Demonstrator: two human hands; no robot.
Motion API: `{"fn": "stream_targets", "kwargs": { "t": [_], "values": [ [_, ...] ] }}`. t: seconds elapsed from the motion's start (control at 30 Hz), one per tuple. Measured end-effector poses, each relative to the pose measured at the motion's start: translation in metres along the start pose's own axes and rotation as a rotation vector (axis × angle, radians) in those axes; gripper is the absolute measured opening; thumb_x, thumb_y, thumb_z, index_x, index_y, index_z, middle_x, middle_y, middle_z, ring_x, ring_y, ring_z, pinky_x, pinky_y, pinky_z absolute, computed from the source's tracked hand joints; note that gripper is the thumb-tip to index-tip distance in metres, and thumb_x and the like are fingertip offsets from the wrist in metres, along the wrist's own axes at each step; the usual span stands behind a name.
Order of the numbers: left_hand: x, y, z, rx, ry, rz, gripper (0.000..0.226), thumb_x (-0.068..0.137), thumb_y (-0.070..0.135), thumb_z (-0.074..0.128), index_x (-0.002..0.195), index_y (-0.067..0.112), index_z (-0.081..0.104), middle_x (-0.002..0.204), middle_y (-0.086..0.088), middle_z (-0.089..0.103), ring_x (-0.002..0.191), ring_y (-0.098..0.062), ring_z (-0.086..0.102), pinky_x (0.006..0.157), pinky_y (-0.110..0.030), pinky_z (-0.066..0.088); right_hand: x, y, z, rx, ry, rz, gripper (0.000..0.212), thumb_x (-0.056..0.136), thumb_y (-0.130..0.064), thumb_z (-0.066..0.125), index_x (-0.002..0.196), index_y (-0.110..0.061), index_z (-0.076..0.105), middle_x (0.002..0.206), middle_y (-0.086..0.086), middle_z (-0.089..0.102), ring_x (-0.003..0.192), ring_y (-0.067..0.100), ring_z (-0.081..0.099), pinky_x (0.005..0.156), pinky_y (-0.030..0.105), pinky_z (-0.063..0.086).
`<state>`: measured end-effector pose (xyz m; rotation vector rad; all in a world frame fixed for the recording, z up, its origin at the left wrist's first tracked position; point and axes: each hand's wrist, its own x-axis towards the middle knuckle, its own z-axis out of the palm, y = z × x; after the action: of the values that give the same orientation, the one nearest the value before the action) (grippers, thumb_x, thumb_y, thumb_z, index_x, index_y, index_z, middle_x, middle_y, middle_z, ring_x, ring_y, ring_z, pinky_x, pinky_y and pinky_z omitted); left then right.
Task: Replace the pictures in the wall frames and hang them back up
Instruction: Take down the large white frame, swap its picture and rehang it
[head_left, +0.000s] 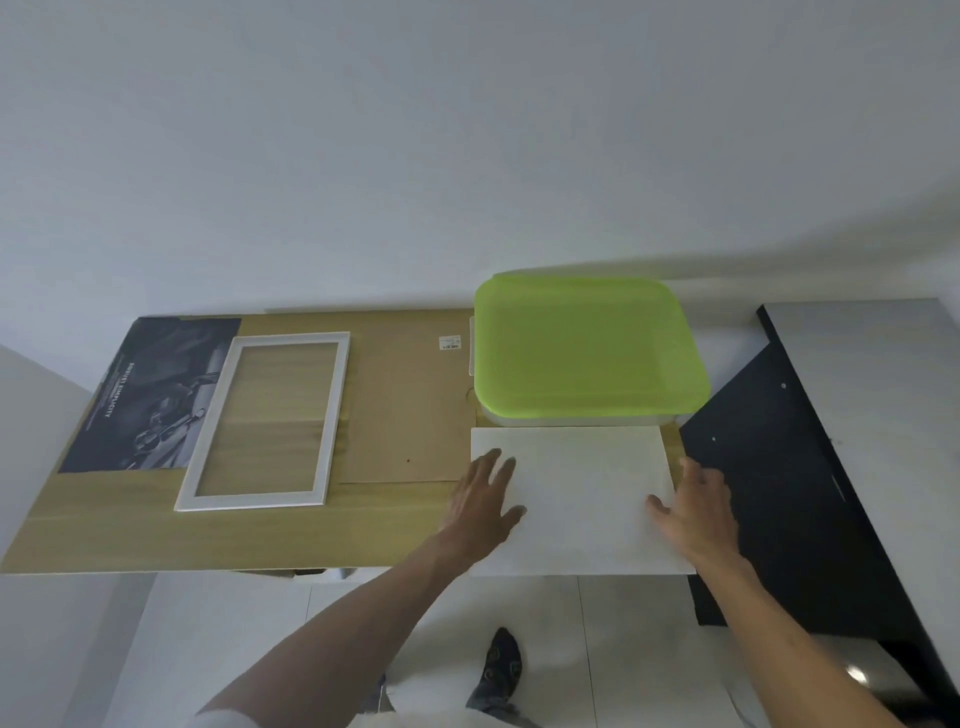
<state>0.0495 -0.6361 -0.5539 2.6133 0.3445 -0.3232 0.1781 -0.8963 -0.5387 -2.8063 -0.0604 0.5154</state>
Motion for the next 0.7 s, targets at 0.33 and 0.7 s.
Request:
{"fn": "stream_targets", "kwargs": {
  "t": [0.33,0.7],
  "values": [
    [0.000,0.009,0.015,0.173,-0.155,0.106,0.068,0.097,0.044,0.052,0.152,0.013,0.027,0.164,-0.004,0.005,0.150,-0.024,0.004,0.110,-0.043,0.037,-0.008,-0.003,0.016,-0.242,-0.124,-0.216,0.058,0.094,-0.054,0.048,0.146,-0.033,0.033,0.155,0.007,0.024,0.140,0.031,0.030,0.103,0.045,0.042],
    [-0.005,-0.017,0.002,0.072,0.040,0.153,0.062,0.096,0.044,0.052,0.147,0.013,0.037,0.158,-0.005,0.028,0.145,-0.024,0.024,0.117,-0.035,0.022,-0.011,-0.021,0.021,-0.229,0.021,-0.328,0.060,0.092,-0.047,0.058,0.142,-0.016,0.046,0.149,0.012,0.042,0.136,0.030,0.041,0.106,0.043,0.040]
  ]
}}
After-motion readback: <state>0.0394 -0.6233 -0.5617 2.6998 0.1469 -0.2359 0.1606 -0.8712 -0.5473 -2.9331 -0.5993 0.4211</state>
